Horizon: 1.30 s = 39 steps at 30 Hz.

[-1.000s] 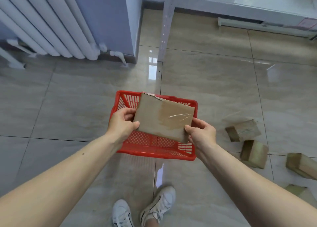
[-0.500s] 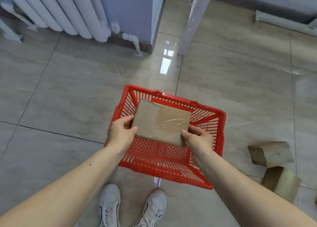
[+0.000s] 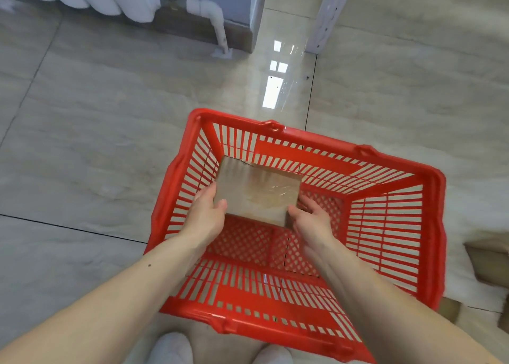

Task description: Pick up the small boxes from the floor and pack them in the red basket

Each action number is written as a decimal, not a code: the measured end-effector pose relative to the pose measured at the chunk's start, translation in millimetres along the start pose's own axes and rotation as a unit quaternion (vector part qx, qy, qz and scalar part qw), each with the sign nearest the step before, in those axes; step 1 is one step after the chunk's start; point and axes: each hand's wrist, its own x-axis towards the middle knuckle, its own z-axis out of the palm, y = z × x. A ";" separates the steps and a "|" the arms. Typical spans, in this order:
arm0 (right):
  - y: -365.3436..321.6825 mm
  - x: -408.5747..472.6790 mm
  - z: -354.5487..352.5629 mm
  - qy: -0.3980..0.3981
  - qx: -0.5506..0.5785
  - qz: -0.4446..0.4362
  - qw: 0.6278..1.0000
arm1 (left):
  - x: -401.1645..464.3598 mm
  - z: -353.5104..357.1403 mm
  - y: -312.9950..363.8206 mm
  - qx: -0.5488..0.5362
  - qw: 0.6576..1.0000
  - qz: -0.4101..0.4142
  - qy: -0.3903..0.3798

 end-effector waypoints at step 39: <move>-109.6 -250.5 -222.0 0.097 0.123 0.010 0.988 | -232.6 32.7 230.8 0.074 0.981 0.111 -0.141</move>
